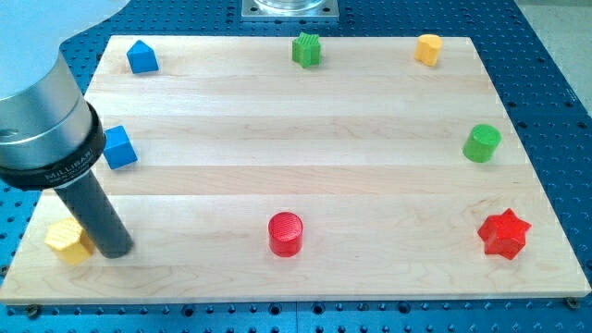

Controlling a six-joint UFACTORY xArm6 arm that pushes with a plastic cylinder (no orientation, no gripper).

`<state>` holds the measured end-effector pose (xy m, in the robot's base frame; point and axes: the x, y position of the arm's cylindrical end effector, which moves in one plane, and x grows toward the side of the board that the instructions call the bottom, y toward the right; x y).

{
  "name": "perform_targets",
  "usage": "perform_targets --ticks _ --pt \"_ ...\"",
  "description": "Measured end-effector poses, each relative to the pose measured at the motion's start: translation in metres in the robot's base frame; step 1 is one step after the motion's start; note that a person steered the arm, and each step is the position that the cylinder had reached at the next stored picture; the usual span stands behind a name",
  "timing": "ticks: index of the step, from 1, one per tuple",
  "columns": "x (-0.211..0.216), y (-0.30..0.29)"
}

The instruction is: Place your arm at the top of the red circle

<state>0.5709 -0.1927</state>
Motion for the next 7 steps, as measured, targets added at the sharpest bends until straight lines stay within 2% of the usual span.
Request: perform_targets --ticks 7 --pt "-0.011 0.000"
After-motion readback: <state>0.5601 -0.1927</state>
